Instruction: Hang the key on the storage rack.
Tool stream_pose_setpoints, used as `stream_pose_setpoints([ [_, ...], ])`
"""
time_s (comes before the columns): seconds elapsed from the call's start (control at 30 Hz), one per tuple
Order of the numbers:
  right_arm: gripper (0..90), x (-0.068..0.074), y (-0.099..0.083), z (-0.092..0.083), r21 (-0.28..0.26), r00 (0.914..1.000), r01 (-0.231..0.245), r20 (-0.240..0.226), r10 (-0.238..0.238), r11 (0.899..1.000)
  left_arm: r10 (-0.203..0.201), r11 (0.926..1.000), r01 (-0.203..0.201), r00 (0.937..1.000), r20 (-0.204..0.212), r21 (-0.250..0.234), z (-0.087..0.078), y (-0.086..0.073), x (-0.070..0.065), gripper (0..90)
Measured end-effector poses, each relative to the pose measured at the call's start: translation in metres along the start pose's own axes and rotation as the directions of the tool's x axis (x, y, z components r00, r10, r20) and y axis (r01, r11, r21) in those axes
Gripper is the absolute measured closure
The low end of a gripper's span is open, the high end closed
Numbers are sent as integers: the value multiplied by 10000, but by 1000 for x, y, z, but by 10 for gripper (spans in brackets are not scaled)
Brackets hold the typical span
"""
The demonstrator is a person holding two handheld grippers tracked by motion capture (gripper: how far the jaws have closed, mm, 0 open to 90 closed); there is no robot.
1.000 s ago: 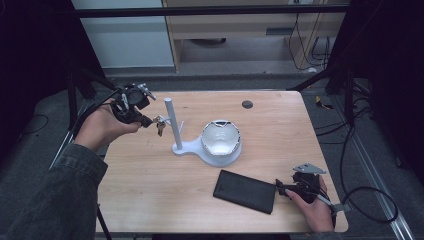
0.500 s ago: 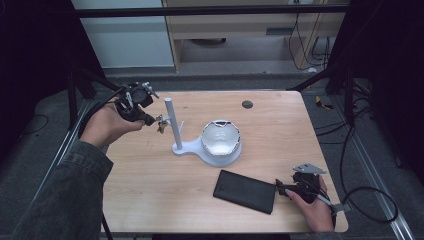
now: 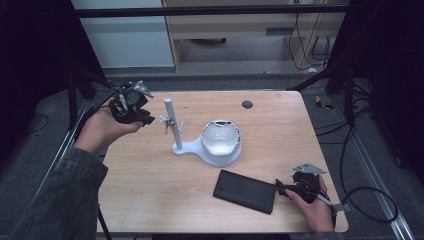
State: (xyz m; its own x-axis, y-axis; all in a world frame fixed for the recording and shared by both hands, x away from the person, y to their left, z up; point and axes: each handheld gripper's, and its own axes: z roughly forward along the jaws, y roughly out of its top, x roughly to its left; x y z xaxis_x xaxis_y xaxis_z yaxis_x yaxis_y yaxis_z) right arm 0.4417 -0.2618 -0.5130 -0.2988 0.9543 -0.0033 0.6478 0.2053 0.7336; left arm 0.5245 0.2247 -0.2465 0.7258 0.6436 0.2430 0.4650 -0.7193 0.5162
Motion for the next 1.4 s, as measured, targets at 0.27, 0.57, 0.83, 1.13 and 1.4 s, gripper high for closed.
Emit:
stream_pose_setpoints([
  [0.27, 47, 0, 0, 0, 18, 10000, -20, -22, 21, 10000, 222, 9966, -209, 9997, 144, -802, -4, -33, -27, 662],
  [0.57, 43, 0, 0, 0, 22, 10000, -57, -77, 57, 10000, 455, 9939, -406, 9979, 461, -1022, 12, -57, -56, 563],
  [0.83, 83, -2, 4, -6, -176, 9998, -54, 190, 57, 9998, 42, 9951, -13, 9996, 293, -988, 43, -80, -83, 390],
  [1.13, 87, -1, 5, -6, -189, 9995, 110, 304, -104, 9998, -36, 9904, 241, 9889, 1488, -1361, 83, -101, -111, 215],
  [1.4, 91, -2, 5, -7, -204, 9992, 148, 371, -141, 9997, 342, 9917, -28, 9695, 2428, -1285, 118, -97, -143, 415],
])
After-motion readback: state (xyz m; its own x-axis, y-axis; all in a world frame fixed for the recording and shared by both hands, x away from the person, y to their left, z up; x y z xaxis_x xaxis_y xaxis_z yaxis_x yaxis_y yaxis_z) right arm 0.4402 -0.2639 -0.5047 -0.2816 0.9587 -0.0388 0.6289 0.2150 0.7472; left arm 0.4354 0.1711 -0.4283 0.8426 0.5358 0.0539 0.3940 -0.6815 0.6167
